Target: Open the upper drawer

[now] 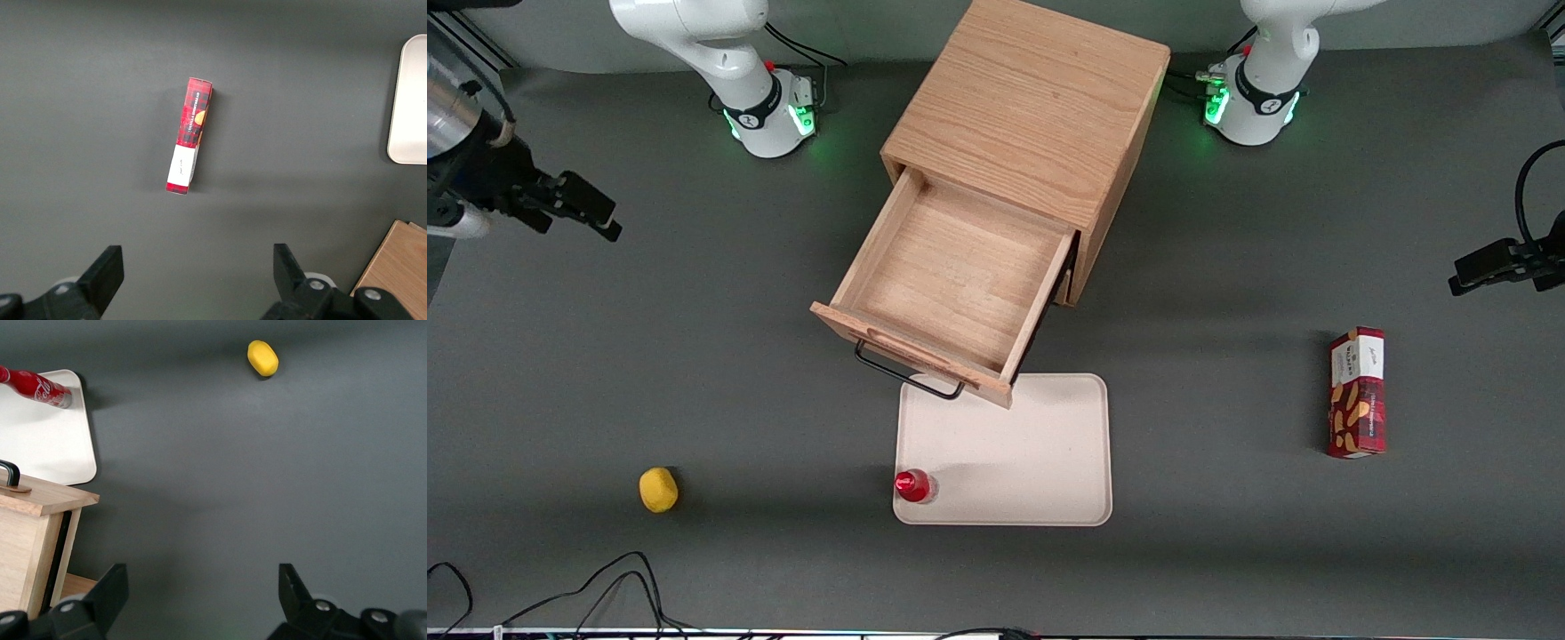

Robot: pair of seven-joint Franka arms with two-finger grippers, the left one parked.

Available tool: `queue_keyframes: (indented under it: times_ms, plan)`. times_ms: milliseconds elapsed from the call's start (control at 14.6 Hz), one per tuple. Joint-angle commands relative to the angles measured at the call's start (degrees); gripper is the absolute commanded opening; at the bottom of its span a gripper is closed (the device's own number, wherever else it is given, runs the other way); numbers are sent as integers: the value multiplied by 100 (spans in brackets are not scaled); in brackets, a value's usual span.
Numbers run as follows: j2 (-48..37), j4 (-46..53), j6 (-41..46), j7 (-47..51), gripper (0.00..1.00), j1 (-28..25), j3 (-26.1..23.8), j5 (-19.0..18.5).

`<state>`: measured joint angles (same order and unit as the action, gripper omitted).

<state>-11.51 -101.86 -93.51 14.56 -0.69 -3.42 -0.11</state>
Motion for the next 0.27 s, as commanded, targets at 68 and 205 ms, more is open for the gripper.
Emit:
queue_keyframes:
  times_ms: [68, 205]
  plan:
    - [44, -27, 61, 73, 100, 218, -115, -147]
    - [70, -19, 26, 29, 100, 227, -115, -148]
